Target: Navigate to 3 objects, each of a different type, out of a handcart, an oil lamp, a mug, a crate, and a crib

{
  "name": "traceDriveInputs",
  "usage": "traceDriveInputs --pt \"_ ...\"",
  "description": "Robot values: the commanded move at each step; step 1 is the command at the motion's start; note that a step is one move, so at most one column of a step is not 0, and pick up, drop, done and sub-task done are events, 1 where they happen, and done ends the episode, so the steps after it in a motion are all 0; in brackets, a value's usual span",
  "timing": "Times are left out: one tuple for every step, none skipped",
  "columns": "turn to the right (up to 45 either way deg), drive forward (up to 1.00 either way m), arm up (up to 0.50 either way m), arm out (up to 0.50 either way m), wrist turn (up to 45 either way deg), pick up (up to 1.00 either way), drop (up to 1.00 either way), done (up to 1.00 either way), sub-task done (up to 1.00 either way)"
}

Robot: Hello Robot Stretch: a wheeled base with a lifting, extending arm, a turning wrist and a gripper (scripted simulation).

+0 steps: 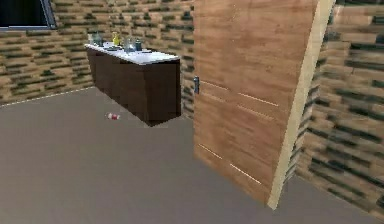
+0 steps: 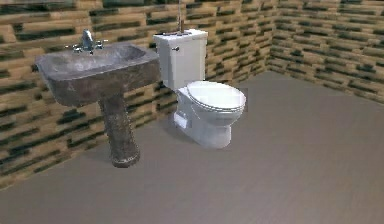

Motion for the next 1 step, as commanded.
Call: traceDriveInputs --pt "-12.0 0.00 0.00 0.00 0.0 0.00 0.00 0.00 0.00"
